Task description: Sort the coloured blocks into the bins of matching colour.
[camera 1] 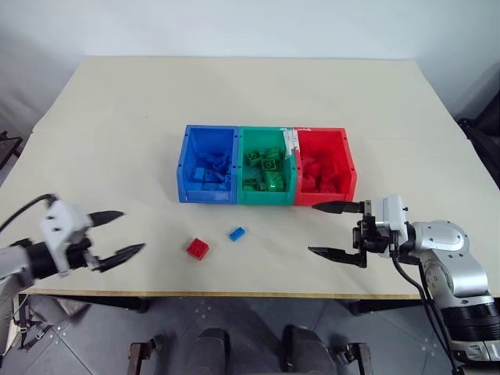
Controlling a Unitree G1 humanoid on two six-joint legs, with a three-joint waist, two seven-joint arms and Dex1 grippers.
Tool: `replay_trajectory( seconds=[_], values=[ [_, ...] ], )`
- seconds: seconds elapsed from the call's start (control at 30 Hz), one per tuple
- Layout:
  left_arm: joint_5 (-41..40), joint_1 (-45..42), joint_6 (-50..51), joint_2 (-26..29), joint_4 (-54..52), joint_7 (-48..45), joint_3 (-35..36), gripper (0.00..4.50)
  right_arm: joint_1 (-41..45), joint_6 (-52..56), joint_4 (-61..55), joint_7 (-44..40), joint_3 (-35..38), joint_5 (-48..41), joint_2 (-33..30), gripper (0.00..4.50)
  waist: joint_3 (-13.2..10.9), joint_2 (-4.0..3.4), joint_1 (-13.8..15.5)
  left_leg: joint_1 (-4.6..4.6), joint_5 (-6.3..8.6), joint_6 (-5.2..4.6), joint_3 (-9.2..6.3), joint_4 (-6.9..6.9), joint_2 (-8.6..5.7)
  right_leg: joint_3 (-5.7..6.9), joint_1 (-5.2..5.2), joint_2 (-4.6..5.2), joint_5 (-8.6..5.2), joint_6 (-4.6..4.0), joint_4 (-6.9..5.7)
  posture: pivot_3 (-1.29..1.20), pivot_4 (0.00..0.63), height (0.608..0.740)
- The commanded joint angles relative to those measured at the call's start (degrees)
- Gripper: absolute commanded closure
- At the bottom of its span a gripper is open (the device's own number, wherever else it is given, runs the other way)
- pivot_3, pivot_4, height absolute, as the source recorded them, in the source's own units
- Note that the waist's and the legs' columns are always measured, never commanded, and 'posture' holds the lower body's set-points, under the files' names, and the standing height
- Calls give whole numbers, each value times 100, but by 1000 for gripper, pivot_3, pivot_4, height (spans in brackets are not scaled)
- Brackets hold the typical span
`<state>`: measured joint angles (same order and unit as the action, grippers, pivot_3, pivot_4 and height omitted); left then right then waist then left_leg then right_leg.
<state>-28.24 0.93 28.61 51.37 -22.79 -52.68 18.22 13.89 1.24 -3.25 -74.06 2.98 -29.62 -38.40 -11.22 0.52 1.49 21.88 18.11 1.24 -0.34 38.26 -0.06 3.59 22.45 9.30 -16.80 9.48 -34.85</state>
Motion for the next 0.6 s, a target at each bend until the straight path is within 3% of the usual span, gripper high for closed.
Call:
replay_trajectory(
  seconds=[0.03,0.13,0.33,0.53,0.6],
  values=[
    [-312,-633,1047,175,-752,269,-736,19,-122,-16,-181,48,251,-2,-187,0,0,0,-22,0,0,0,1,0,0,-1,2,0,0,0,-4,0,150,740],
    [110,-1458,1866,195,-914,725,-1718,19,-325,38,-337,150,470,-36,-350,0,-2,-5,-49,-1,-1,2,7,-3,-2,-4,6,0,0,0,-8,0,150,740],
    [791,-2406,2214,-302,-643,1171,-3062,19,-1057,96,-907,506,858,-57,-450,0,-1,-4,-34,0,-1,3,10,-2,-3,-4,6,-1,0,0,0,0,150,740],
    [1303,-2914,2280,-1097,49,1673,-3552,19,-1697,154,-1452,926,1132,-39,-417,0,-3,1,0,4,-2,3,7,10,-4,-5,4,-1,0,1,-4,0,150,740],
    [1409,-2979,2245,-1215,186,1683,-3622,412,-1787,171,-1552,1026,1150,-43,-414,0,-3,1,-1,7,-1,2,6,13,-5,-5,4,-1,1,2,-3,0,150,740]
  ],
)
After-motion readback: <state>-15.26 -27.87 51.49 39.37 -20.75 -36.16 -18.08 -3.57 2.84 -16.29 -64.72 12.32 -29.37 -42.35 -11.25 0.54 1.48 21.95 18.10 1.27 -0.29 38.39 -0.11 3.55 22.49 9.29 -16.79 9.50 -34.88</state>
